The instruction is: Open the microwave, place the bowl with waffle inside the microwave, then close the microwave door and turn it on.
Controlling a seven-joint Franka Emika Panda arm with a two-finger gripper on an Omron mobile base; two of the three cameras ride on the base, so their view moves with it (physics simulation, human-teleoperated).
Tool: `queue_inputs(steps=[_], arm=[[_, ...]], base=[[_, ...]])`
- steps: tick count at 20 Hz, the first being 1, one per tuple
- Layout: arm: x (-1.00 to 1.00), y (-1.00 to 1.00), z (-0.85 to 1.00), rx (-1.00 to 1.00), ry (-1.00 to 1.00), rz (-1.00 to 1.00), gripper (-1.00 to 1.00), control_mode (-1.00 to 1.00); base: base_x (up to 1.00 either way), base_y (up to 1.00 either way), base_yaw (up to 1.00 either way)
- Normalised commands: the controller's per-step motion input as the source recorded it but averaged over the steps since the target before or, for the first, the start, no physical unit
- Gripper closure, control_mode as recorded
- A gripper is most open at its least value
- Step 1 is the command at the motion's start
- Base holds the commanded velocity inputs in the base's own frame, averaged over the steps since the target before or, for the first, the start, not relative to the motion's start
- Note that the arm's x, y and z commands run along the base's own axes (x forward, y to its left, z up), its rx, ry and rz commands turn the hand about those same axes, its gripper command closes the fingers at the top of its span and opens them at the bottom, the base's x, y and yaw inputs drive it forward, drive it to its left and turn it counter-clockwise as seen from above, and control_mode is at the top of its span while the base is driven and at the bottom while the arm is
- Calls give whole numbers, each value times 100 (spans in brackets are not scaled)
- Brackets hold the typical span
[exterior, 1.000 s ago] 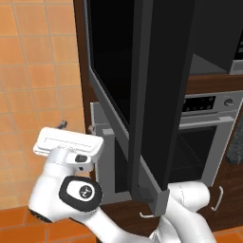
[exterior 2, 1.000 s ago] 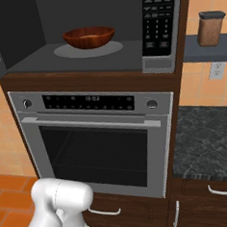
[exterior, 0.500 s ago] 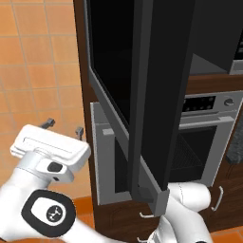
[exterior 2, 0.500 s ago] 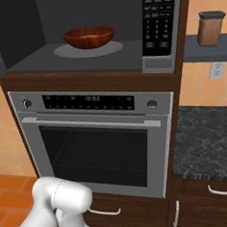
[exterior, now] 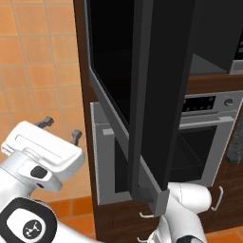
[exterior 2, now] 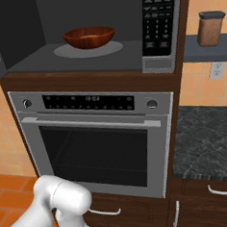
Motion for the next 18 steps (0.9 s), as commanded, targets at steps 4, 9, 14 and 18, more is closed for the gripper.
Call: queue_inputs(steps=[4,9,14,18], arm=[[0,-63,0,0,-5,0,-100,-100],[0,-58,1,0,-4,0,-100,-100],[0,-52,17,0,0,0,-100,-100],[0,-53,31,2,0,0,-100,-100]], base=[[0,0,0],[0,0,0],[0,0,0],[0,0,0]])
